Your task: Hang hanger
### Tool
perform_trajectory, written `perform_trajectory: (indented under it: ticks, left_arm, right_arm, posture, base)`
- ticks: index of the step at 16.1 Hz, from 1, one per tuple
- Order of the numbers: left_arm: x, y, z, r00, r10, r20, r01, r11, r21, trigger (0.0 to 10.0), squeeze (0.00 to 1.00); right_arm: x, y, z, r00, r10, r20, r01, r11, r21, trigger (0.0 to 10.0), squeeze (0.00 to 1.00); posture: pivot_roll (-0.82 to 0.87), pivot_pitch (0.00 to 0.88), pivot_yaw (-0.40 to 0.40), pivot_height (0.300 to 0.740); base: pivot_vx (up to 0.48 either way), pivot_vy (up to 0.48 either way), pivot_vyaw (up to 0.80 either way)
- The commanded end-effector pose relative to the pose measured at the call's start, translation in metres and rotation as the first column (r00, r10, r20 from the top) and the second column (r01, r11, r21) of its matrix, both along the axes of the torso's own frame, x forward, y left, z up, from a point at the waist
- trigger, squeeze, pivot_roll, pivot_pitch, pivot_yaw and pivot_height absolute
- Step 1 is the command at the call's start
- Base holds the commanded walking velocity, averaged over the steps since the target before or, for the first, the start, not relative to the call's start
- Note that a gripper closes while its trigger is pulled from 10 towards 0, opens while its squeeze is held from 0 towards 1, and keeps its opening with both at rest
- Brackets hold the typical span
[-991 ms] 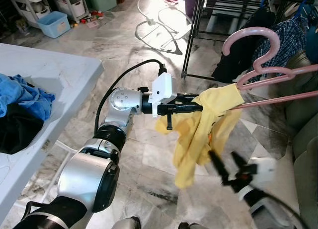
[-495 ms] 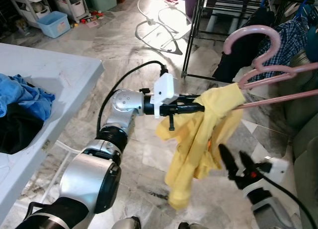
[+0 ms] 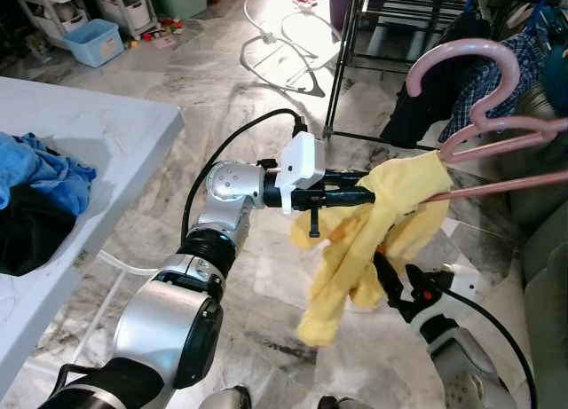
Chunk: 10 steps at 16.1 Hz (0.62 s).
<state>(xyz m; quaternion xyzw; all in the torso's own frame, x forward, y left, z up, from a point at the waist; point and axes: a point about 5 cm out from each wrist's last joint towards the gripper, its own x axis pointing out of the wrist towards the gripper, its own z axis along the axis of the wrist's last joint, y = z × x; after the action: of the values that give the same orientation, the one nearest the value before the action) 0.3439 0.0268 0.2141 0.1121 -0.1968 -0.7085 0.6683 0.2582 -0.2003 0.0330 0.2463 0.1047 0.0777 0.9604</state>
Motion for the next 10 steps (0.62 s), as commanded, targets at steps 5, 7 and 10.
perform_trajectory:
  ticks: [5, 7, 10]
  left_arm:
    - [-0.001, -0.002, 0.022, 0.999, -0.023, 0.048, 0.027, 0.996, -0.082, 0.0, 0.00]
    - [0.001, 0.001, 0.027, 0.999, -0.004, 0.048, 0.008, 0.996, -0.093, 0.0, 0.00]
    - [0.003, 0.001, 0.023, 1.000, 0.015, 0.020, -0.013, 0.996, -0.089, 0.0, 0.00]
  right_arm:
    - [-0.006, -0.025, -0.018, 0.980, -0.176, -0.089, 0.176, 0.984, -0.010, 0.0, 0.00]
    - [-0.020, -0.045, -0.026, 0.946, -0.302, -0.115, 0.305, 0.952, 0.008, 0.0, 0.00]
    - [-0.042, -0.073, -0.024, 0.899, -0.428, -0.095, 0.427, 0.904, -0.029, 0.0, 0.00]
  posture:
    - [0.00, 0.147, -0.022, 0.740]
    - [0.00, 0.148, -0.021, 0.740]
    - [-0.01, 0.148, -0.018, 0.740]
  base:
    - [0.000, 0.000, 0.00]
    - [0.000, 0.000, 0.00]
    - [0.000, 0.000, 0.00]
